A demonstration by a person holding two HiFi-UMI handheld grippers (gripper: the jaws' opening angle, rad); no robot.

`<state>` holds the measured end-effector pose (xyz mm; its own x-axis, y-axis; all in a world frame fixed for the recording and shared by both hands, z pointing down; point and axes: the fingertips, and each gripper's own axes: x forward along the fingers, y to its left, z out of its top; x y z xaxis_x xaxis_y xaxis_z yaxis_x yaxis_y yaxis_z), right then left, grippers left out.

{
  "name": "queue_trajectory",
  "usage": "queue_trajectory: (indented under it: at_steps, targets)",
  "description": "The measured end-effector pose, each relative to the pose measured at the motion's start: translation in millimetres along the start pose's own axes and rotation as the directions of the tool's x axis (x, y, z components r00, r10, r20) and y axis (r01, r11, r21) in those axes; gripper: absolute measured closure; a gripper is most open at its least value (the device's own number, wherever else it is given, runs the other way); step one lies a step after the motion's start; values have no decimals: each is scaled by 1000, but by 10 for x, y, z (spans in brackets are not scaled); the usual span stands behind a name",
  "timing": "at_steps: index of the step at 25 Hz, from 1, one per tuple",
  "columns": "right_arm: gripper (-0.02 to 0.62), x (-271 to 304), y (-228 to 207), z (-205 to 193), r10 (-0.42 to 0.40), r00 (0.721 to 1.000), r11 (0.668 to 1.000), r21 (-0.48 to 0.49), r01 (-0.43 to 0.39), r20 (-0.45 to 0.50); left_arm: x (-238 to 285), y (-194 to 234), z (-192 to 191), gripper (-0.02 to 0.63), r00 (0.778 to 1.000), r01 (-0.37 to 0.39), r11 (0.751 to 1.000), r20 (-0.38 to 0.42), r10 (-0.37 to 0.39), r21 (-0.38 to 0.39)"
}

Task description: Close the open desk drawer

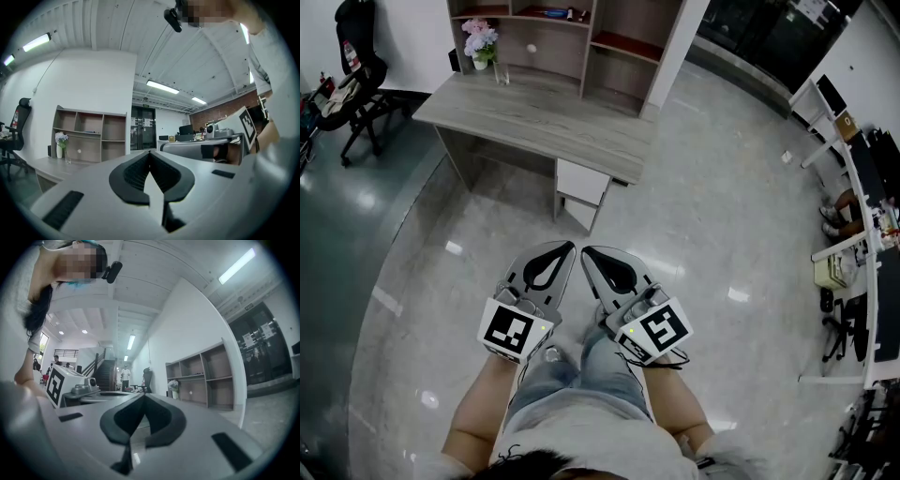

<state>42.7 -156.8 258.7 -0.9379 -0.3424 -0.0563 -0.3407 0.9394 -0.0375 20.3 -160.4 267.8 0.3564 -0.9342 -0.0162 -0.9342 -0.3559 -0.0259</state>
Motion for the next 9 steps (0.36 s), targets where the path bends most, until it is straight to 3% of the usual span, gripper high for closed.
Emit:
queue_trajectory:
  at_steps: [9]
  targets:
    - [589,5,5,12,-2,1000,1000,-9,2,2,8,11,5,596,1000,3,1000,5,-3,-3]
